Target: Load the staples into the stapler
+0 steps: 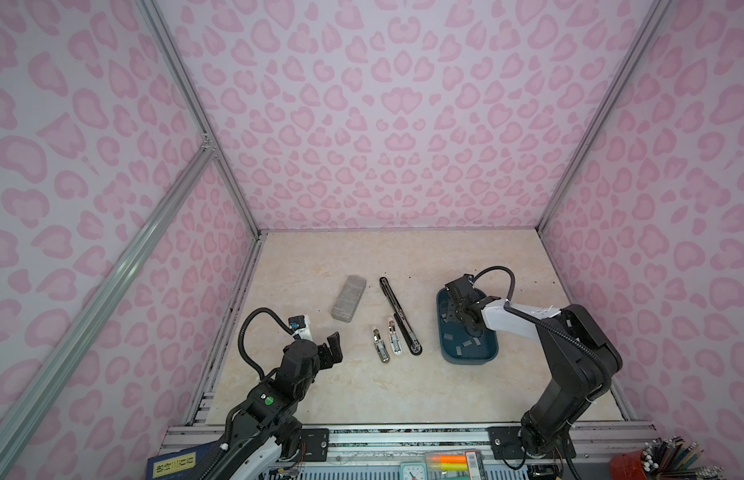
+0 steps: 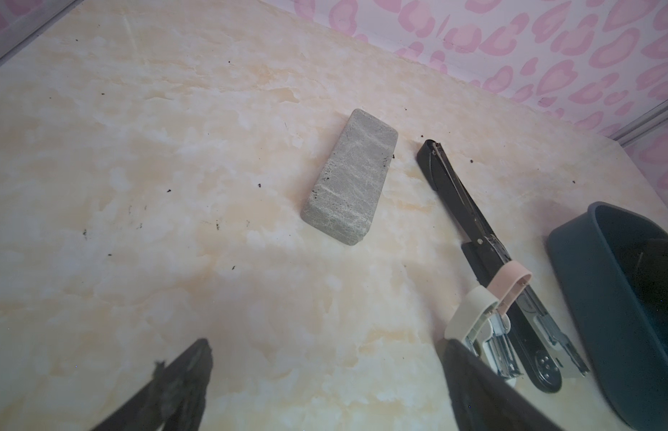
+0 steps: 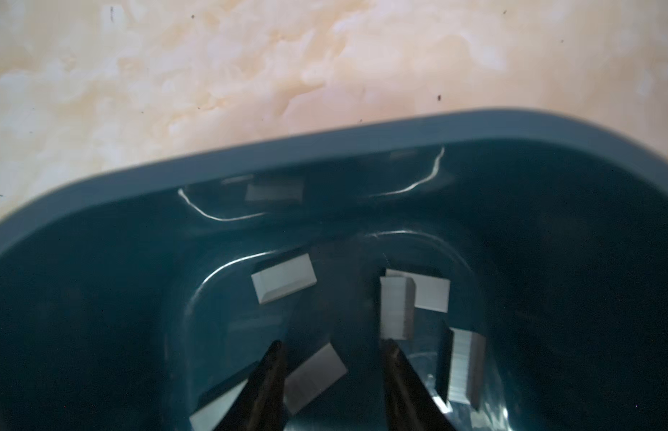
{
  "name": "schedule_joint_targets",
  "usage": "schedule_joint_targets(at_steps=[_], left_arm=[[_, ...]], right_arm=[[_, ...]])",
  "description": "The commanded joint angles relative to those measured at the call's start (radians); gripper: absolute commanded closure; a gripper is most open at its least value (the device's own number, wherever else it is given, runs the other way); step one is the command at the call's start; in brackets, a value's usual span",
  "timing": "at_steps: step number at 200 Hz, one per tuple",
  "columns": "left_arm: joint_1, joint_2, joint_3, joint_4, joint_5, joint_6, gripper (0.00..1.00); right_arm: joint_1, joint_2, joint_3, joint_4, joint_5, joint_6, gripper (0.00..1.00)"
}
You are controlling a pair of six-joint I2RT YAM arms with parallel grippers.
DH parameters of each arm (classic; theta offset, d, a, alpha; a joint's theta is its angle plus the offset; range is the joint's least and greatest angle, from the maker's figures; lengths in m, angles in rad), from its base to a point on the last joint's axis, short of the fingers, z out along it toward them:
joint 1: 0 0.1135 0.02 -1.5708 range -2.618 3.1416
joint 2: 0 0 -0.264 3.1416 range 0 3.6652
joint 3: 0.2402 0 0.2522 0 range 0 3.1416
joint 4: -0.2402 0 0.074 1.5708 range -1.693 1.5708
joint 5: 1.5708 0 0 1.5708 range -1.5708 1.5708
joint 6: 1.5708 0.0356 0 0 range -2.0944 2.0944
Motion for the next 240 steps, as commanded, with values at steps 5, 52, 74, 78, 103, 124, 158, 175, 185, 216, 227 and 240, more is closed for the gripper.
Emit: schedule_joint_targets(at_steps=[5, 52, 74, 78, 103, 124, 158, 175, 185, 216, 227, 240], left_arm=[[0.001, -0.002, -0.002, 0.018, -0.001, -0.004, 0.02], [0.000, -0.008, -0.003, 0.019, 0.003, -0.004, 0.02], [0.000, -0.013, -0.004, 0.018, 0.003, -0.004, 0.02], [0.000, -0.012, -0.005, 0.019, 0.003, -0.004, 0.02], [0.000, -0.015, -0.004, 0.018, 0.003, -0.004, 0.02], [0.000, -0.015, -0.004, 0.017, 0.006, -0.004, 0.02], [0.000, -0.023, -0.006, 0.016, 0.008, -0.004, 0.02], [0.000, -0.026, -0.009, 0.018, 0.006, -0.004, 0.02], [0.000, -0.027, -0.007, 0.016, 0.006, -0.004, 0.02], [0.000, -0.028, -0.009, 0.016, 0.007, -0.004, 0.02], [0.000, -0.027, -0.008, 0.016, 0.007, -0.004, 0.02], [0.000, -0.029, -0.008, 0.015, 0.008, -0.004, 0.03]], right_arm=[[0.001, -0.008, -0.017, -0.002, 0.004, 0.008, 0.56], [0.009, -0.056, -0.071, -0.007, 0.017, 0.018, 0.57], [0.009, -0.065, -0.084, -0.003, 0.022, 0.015, 0.60], [0.010, -0.064, -0.082, 0.000, 0.020, 0.013, 0.61], [0.010, -0.054, -0.071, 0.008, -0.001, 0.002, 0.63], [0.008, -0.046, -0.058, 0.003, -0.007, 0.000, 0.65], [0.009, -0.051, -0.066, 0.020, -0.016, 0.001, 0.68], [0.010, -0.046, -0.069, 0.022, -0.015, 0.001, 0.69], [0.009, -0.044, -0.067, 0.022, -0.015, 0.001, 0.70], [0.009, -0.041, -0.064, 0.020, -0.018, 0.000, 0.74], [0.009, -0.041, -0.065, 0.021, -0.017, -0.002, 0.74], [0.009, -0.040, -0.064, 0.021, -0.017, -0.002, 0.75]])
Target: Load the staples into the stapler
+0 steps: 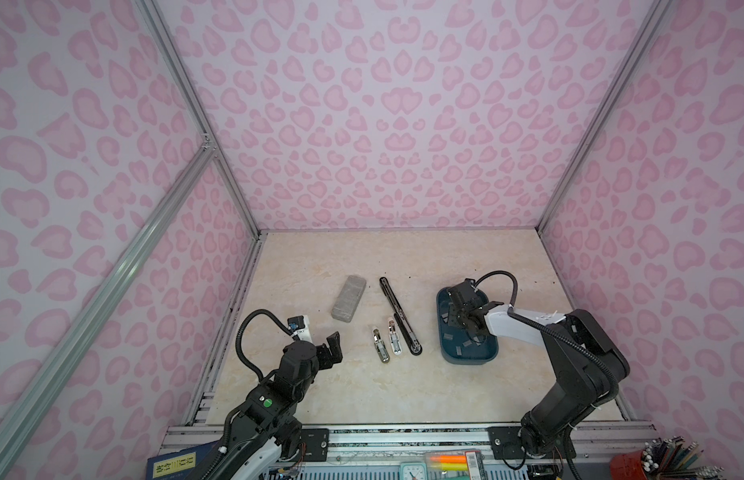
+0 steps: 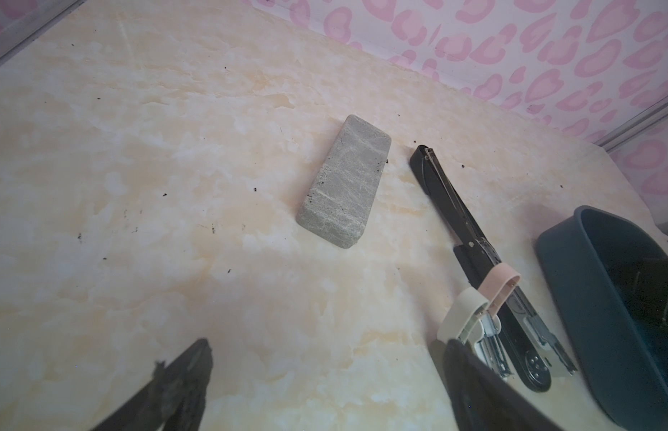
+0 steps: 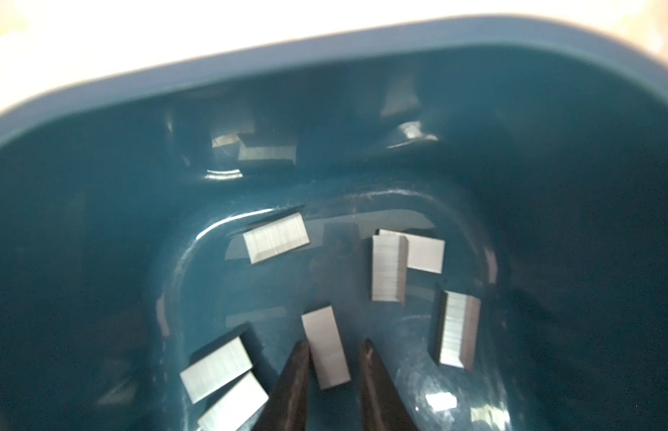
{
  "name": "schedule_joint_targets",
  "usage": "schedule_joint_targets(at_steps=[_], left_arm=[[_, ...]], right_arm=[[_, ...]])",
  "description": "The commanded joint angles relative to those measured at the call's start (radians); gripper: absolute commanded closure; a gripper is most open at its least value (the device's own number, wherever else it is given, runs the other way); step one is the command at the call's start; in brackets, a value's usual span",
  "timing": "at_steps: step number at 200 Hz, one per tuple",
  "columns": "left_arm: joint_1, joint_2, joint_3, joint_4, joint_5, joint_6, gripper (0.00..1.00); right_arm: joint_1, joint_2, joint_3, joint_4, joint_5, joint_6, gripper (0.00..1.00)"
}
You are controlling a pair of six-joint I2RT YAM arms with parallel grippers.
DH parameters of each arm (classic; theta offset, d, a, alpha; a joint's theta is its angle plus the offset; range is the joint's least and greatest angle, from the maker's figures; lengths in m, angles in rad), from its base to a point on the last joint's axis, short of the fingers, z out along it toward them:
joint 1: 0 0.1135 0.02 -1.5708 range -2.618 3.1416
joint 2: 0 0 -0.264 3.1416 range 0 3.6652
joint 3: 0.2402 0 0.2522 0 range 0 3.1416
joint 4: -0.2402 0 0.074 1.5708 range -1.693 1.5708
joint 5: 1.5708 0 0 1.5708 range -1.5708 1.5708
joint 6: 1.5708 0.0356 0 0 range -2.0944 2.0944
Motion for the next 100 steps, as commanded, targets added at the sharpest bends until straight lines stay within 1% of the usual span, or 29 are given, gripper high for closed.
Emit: schedule_joint_targets(at_steps=[1, 100], left_arm=[[0.000, -0.003, -0.003, 0.012, 0.003, -0.004, 0.03], [0.000, -0.004, -0.004, 0.013, 0.003, -0.004, 0.03]], right_arm=[[0.000, 0.007, -0.001, 0.006, 0.002, -0.008, 0.75], [-0.001, 0.033, 0.008, 0.006, 0.012, -0.015, 0.79]])
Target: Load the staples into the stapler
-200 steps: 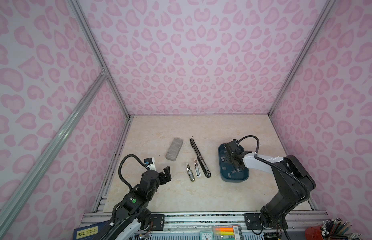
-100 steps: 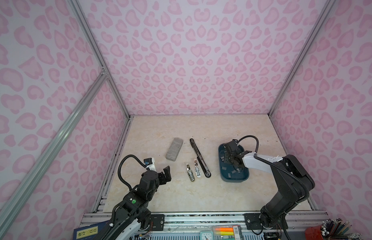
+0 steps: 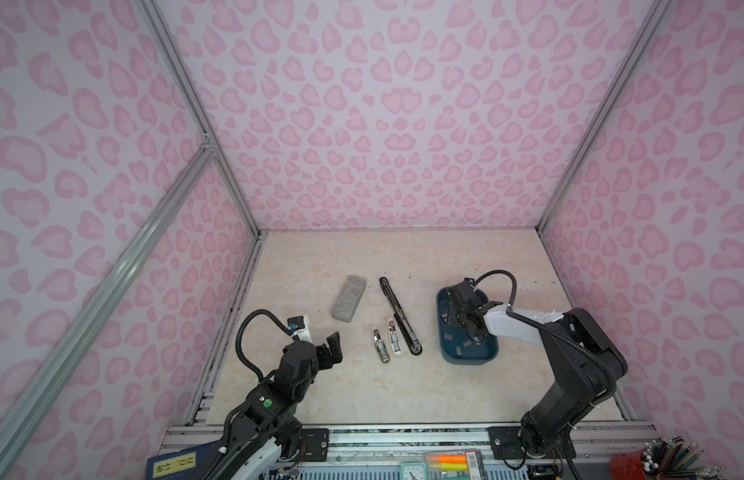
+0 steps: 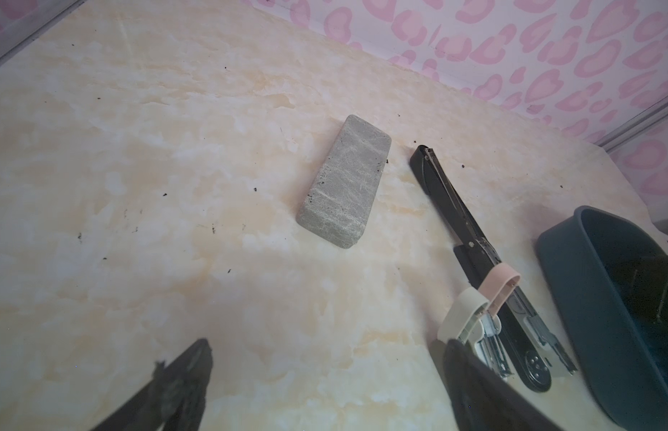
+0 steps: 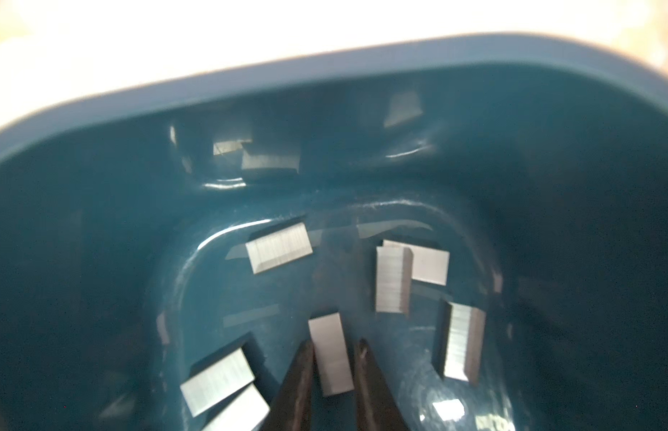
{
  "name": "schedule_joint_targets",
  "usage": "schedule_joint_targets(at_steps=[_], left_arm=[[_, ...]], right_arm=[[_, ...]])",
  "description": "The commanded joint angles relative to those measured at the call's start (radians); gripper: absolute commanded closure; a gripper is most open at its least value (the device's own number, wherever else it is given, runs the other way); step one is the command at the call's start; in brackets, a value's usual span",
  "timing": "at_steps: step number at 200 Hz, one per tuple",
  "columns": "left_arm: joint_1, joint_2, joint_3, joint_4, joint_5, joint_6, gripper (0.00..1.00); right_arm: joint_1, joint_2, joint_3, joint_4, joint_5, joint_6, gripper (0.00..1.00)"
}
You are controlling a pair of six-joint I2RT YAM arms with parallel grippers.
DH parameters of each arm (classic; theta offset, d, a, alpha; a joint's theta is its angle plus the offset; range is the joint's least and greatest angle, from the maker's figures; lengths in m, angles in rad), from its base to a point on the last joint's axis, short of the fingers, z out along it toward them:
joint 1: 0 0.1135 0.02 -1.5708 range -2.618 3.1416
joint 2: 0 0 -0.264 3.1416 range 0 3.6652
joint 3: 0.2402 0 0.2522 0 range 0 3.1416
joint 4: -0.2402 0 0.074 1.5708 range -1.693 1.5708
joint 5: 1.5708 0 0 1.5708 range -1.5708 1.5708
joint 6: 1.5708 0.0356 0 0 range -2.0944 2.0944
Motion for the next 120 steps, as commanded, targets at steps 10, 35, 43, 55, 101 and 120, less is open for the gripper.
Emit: schedule_joint_targets(at_steps=[10, 35, 43, 55, 101, 120], left_arm=[[0.000, -0.002, -0.003, 0.012, 0.003, -0.004, 0.02], [0.000, -0.004, -0.002, 0.012, 0.003, -0.003, 0.02], [0.000, -0.004, -0.003, 0.012, 0.003, -0.004, 0.02], [0.000, -0.005, -0.003, 0.013, 0.002, -0.004, 0.02], [0.000, -0.005, -0.002, 0.012, 0.002, -0.004, 0.02], [0.000, -0.006, -0.002, 0.012, 0.002, -0.004, 0.03]], right_arm=[[-0.001, 0.021, 0.005, -0.015, 0.005, -0.005, 0.79], [-0.001, 0.031, 0.010, -0.014, 0.006, -0.005, 0.79], [-0.002, 0.033, 0.011, -0.014, 0.005, -0.006, 0.79], [-0.002, 0.034, 0.013, -0.016, 0.007, -0.007, 0.78], [-0.008, 0.039, 0.016, -0.020, 0.021, -0.012, 0.76], [-0.008, 0.044, 0.019, -0.020, 0.024, -0.013, 0.76]])
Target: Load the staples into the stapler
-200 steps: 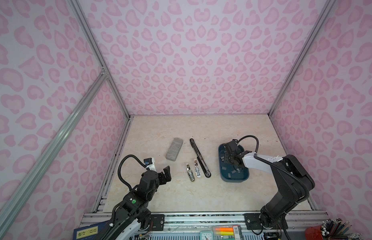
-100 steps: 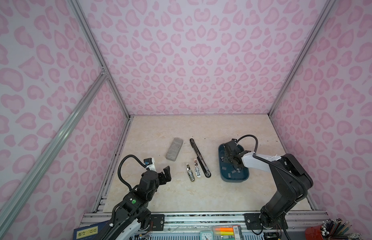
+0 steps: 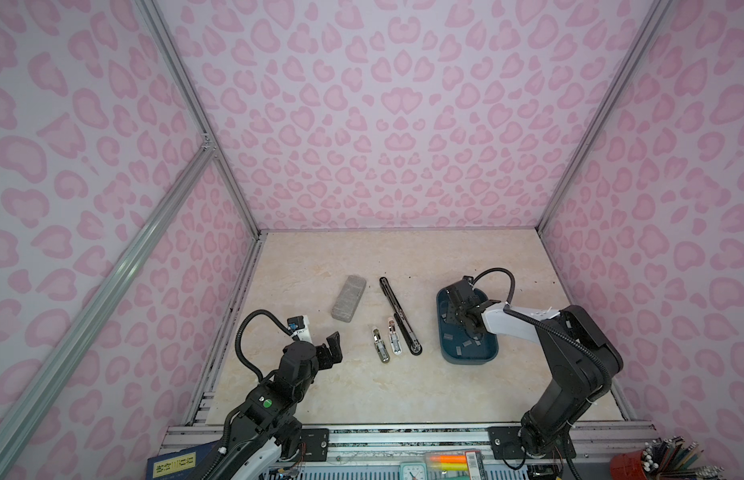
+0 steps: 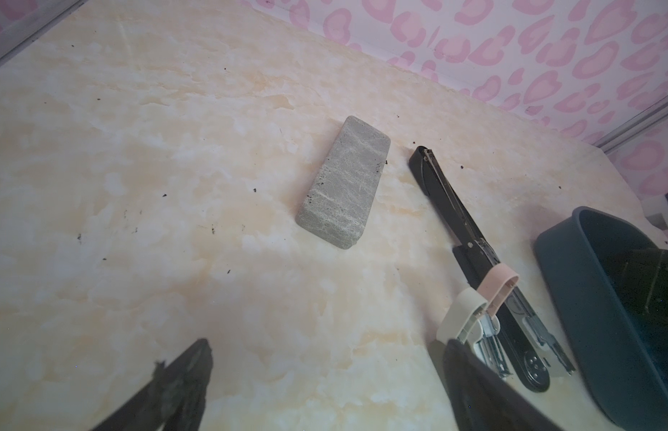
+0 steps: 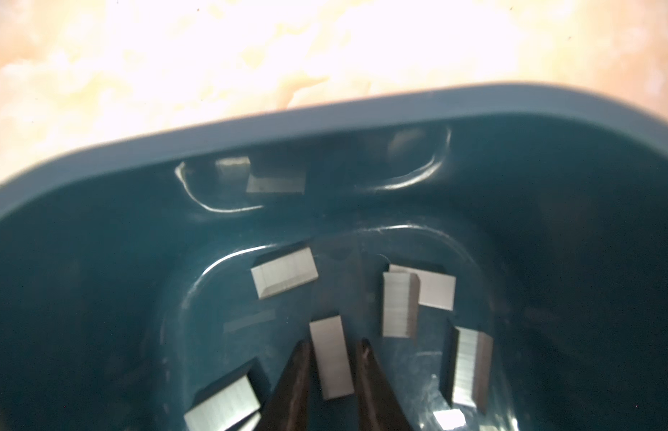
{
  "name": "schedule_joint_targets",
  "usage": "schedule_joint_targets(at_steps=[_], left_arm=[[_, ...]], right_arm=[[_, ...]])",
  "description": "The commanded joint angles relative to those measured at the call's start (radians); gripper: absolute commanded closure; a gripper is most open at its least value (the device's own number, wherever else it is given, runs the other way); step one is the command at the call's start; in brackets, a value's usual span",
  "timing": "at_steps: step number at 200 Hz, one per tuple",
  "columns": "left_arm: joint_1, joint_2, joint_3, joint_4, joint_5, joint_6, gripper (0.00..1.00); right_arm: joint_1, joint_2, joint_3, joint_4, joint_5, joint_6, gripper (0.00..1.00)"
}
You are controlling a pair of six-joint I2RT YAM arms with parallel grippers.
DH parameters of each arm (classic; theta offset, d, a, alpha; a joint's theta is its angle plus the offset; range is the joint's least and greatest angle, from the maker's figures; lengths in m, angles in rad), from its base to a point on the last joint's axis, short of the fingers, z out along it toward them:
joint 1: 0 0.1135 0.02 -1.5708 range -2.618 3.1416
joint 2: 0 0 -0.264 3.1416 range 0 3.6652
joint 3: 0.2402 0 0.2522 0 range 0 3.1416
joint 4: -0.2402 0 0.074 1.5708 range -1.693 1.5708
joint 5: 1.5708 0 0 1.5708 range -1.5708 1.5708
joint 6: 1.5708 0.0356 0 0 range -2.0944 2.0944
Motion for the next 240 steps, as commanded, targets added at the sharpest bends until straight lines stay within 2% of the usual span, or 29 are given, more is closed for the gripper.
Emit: schedule_joint_targets(at_steps=[1, 99, 197, 223, 240], left_arm=[[0.000, -0.003, -0.002, 0.011, 0.002, -0.004, 0.03], [0.000, -0.003, -0.003, 0.014, 0.002, -0.004, 0.03], [0.000, -0.006, -0.003, 0.012, 0.004, -0.003, 0.02], [0.000, -0.012, -0.005, 0.012, 0.005, -0.003, 0.02], [0.000, -0.015, -0.007, 0.011, 0.007, -0.003, 0.02]], right_arm=[[-0.003, 0.017, -0.001, -0.038, 0.004, -0.006, 0.76], [-0.007, 0.046, 0.005, -0.031, 0.008, -0.016, 0.72], [-0.008, 0.049, 0.006, -0.027, -0.009, -0.017, 0.85], [-0.007, 0.030, -0.001, -0.032, -0.012, -0.020, 0.72], [-0.007, 0.022, -0.008, -0.032, -0.011, -0.019, 0.71]])
